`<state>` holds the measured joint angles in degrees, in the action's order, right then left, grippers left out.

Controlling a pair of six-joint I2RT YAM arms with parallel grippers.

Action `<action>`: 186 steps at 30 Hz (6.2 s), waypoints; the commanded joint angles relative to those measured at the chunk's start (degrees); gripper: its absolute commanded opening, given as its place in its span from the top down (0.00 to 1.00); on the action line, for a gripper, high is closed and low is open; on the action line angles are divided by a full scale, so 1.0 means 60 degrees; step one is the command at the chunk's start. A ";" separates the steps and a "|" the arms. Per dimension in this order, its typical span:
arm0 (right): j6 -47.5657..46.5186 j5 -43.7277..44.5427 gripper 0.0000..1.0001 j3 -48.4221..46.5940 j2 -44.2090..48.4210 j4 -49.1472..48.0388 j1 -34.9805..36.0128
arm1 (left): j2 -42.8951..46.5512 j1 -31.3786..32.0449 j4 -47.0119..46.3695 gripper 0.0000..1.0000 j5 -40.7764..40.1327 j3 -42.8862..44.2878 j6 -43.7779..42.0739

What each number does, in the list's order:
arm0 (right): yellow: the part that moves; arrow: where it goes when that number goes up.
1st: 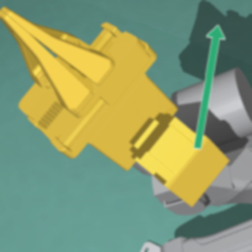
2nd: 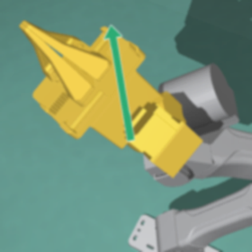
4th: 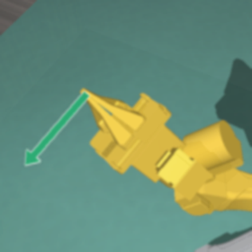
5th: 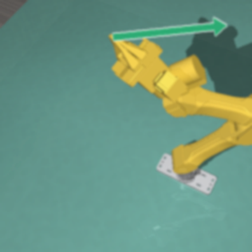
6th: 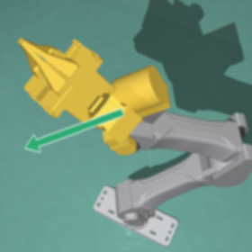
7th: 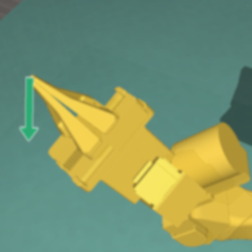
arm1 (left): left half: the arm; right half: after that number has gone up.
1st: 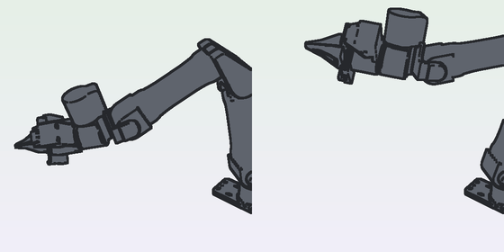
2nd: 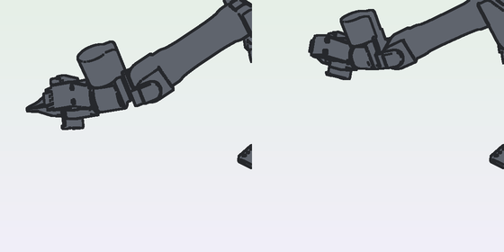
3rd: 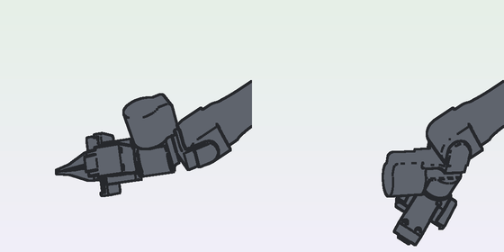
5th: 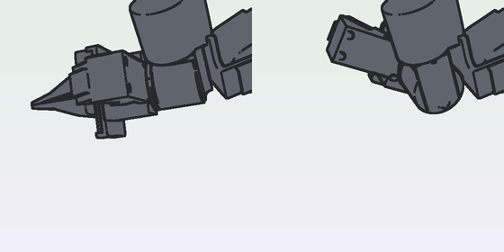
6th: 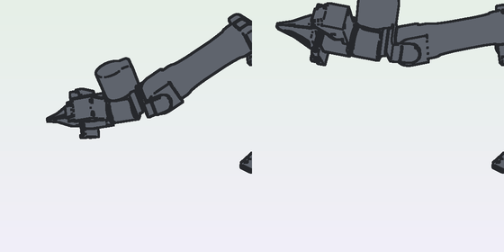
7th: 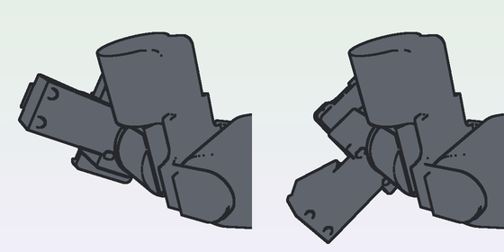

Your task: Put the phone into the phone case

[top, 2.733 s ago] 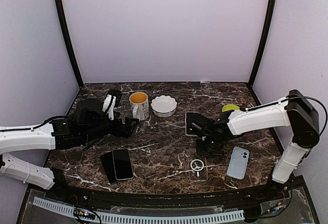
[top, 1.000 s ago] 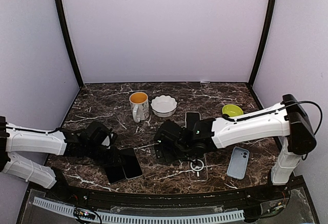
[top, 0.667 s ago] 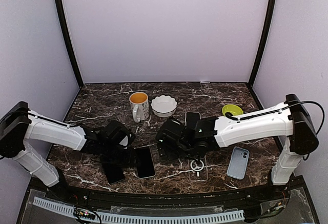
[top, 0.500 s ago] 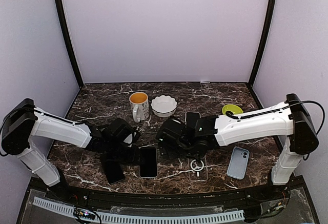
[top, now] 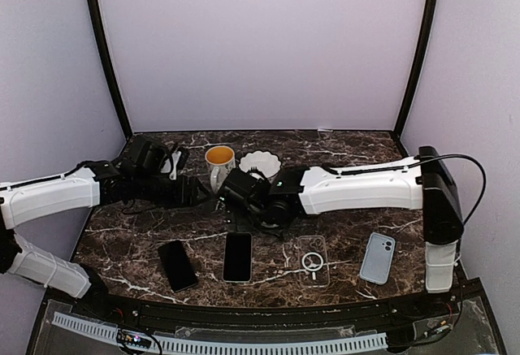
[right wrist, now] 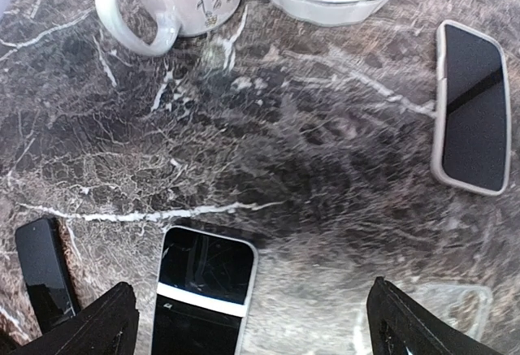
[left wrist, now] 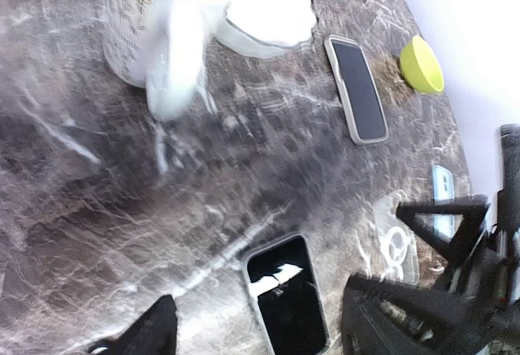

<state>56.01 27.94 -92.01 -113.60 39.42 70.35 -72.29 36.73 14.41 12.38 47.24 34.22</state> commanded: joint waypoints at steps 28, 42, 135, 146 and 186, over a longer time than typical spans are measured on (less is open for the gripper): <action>0.1515 -0.1503 0.05 -0.2096 -0.3223 0.2929 0.1049 | 0.0199 -0.2017 0.0861 0.14 -0.1215 0.0147 -0.1335; 0.0890 -0.3017 0.37 0.0756 -0.1399 0.1763 0.1040 | 0.0340 -0.2006 0.1001 0.14 -0.1254 0.0085 -0.1878; 0.2872 0.0010 1.00 0.4611 0.2328 0.1066 0.0278 | 0.0156 -0.2002 -0.0083 0.01 0.1057 -0.0228 -0.2714; 0.2910 -0.0156 1.00 0.4639 0.2101 0.1408 0.0378 | 0.0153 -0.1991 -0.0059 0.01 0.1086 -0.0213 -0.2714; 0.2644 -0.0477 0.38 0.5449 0.2047 0.0158 0.0610 | 0.0053 -0.1994 -0.0015 0.01 0.1054 -0.0171 -0.2711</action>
<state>72.64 27.66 -60.82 -101.43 43.44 73.49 -72.95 24.64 14.76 18.22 46.74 18.57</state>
